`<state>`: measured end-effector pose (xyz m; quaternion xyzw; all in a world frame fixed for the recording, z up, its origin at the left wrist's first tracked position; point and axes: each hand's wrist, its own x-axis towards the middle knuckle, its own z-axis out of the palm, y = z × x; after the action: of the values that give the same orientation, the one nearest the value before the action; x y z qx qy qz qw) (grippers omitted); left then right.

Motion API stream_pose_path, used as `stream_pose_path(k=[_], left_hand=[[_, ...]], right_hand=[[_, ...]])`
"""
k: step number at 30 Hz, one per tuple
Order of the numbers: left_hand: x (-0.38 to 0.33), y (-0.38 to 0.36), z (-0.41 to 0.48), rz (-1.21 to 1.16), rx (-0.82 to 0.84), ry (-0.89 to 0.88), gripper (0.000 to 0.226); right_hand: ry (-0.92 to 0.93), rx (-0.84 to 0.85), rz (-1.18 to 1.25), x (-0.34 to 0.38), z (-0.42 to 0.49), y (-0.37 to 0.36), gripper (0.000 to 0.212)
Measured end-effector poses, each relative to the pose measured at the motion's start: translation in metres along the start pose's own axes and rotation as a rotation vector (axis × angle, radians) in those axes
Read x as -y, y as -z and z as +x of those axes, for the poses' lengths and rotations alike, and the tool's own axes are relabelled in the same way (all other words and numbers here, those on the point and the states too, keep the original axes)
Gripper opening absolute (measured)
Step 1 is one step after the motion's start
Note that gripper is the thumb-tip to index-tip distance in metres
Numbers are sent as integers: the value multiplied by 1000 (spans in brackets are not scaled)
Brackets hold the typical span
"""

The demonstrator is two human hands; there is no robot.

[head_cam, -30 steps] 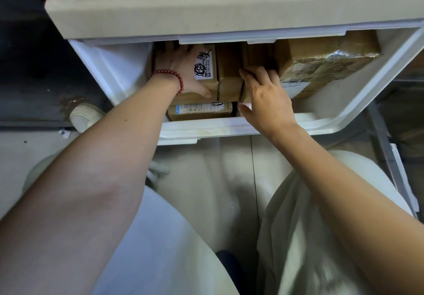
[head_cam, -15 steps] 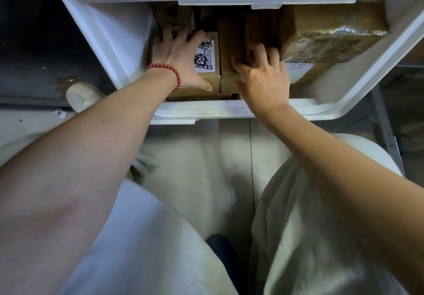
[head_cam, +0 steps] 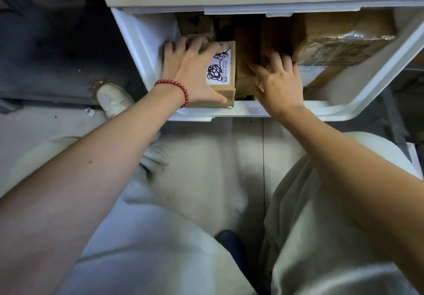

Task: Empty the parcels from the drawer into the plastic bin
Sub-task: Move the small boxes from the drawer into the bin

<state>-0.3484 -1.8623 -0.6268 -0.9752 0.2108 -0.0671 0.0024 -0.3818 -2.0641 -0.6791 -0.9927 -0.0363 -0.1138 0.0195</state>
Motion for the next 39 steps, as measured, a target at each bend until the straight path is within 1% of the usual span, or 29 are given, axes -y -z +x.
stream_pose_path(k=[2, 4, 6, 8, 11, 13, 14, 16, 17, 19, 21, 23, 25, 26, 27, 29, 31, 33, 34, 37, 38, 39], left_hand=[[-1, 7, -10, 6, -35, -1, 113], [-6, 12, -21, 0, -67, 6, 111], [-15, 18, -33, -50, -105, 43, 107], [-25, 24, -45, -146, -102, 79, 107], [-39, 27, -65, -241, -67, 74, 109], [-46, 27, -81, -281, -50, 75, 109], [-49, 27, -88, -296, -43, 75, 110], [-52, 28, -103, -316, -21, 61, 111], [-51, 29, -109, -339, -9, 51, 110], [-48, 30, -118, -411, 1, 38, 106], [-44, 32, -123, -426, 3, 56, 109], [-38, 33, -127, -424, 48, 140, 119], [-30, 35, -129, -507, 112, 247, 126], [-28, 36, -129, -570, 126, 287, 125], [-27, 36, -127, -640, 124, 314, 121], [-29, 36, -124, -809, 73, 322, 107], [-34, 35, -122, -984, 7, 304, 88], [-36, 33, -121, -1114, -59, 299, 76], [-36, 32, -121, -1162, -92, 292, 73], [-34, 31, -120, -1215, -123, 255, 66], [-34, 32, -120, -1222, -115, 242, 65], [-34, 32, -120, -1227, -106, 230, 63]], right_hand=[[-1, 29, 65, 0, -7, 8, 45], [3, 66, 192, 2, -15, 19, 46], [-18, 108, 434, 6, -24, 34, 46], [-90, 154, 702, 13, -38, 50, 47], [-278, 318, 1113, 28, -63, 71, 56], [-365, 452, 1274, 32, -78, 77, 55], [-393, 513, 1318, 32, -83, 79, 55], [-431, 595, 1328, 32, -90, 79, 71], [-446, 612, 1329, 31, -91, 78, 74], [-485, 592, 1350, 30, -94, 78, 71], [-527, 541, 1364, 28, -94, 78, 65], [-568, 495, 1380, 24, -93, 78, 62], [-621, 444, 1412, 16, -90, 76, 60], [-645, 422, 1432, 12, -88, 76, 58], [-668, 410, 1452, 9, -87, 76, 55], [-717, 405, 1501, 5, -85, 77, 49], [-753, 428, 1553, 4, -86, 77, 43], [-759, 466, 1604, 5, -88, 77, 39], [-756, 492, 1627, 5, -89, 77, 45], [-758, 556, 1677, 5, -91, 76, 80], [-757, 562, 1682, 5, -91, 75, 86], [-754, 565, 1693, 6, -90, 75, 88]])
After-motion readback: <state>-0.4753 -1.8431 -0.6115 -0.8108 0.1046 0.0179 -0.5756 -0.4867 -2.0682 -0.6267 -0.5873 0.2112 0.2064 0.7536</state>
